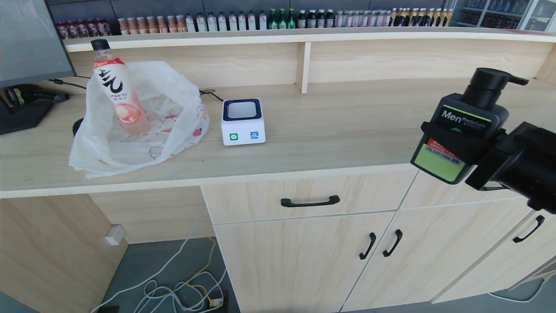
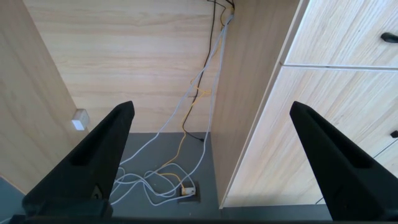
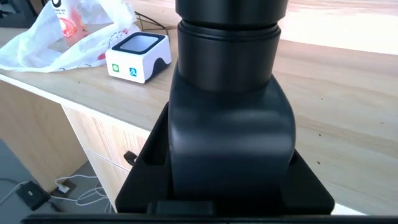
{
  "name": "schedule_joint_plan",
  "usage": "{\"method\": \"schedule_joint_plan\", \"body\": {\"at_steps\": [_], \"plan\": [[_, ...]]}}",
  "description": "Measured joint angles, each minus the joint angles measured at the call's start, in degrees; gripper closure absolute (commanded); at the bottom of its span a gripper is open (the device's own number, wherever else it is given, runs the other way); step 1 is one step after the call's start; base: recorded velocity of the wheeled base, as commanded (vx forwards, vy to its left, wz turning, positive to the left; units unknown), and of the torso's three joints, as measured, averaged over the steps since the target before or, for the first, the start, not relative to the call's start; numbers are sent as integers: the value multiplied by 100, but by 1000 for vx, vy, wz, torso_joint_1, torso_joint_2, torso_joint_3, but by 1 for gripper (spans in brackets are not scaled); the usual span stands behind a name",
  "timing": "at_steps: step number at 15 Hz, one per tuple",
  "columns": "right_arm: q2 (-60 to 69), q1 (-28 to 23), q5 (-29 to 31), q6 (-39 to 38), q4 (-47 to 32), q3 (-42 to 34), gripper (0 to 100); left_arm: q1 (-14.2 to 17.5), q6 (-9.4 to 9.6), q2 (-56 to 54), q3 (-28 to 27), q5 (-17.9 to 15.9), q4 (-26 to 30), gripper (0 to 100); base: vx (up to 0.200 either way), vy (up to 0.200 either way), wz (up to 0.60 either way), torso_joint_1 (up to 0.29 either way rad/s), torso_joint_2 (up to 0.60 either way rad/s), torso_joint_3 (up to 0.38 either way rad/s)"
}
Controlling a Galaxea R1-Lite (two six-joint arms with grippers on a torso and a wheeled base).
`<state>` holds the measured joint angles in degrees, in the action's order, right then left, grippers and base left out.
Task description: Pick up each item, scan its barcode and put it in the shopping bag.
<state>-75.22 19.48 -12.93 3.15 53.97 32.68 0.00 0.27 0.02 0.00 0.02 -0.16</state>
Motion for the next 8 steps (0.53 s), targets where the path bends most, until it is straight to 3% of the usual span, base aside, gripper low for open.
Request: {"method": "schedule_joint_plan", "body": {"at_steps": [8], "plan": [[898, 6, 133, 413, -5, -757, 100, 0, 0, 0, 0, 2, 0, 0, 0, 0, 0, 0, 0, 0]]}}
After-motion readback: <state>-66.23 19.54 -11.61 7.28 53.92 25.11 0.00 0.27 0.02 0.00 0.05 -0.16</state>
